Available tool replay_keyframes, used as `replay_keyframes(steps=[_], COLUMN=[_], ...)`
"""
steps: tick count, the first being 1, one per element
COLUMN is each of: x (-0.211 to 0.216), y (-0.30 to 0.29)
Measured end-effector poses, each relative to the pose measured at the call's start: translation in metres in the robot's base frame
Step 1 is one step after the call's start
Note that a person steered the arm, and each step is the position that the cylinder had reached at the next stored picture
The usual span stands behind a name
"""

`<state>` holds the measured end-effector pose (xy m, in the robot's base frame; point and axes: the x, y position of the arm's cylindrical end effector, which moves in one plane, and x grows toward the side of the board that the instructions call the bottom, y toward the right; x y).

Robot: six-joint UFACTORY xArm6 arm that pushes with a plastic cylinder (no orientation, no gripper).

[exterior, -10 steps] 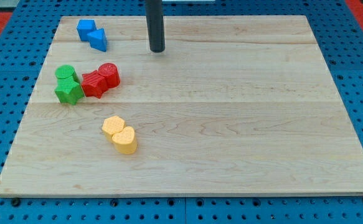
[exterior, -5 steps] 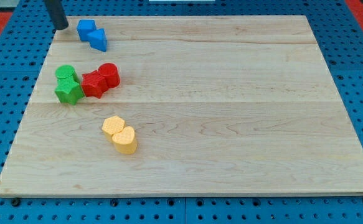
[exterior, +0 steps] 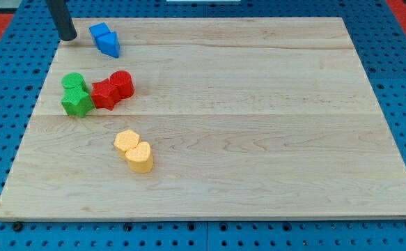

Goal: Slide the blue triangle towards bottom right

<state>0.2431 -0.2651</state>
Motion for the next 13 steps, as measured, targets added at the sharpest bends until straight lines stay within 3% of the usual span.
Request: replay_keyframes(steps=[1,4,7,8,9,10,13], x=[-0.001,0.065,0.122,0.167,0.143,0.149,0.277], y=[0.043,0.136,0.349,0.394,0.404,0.43,0.472])
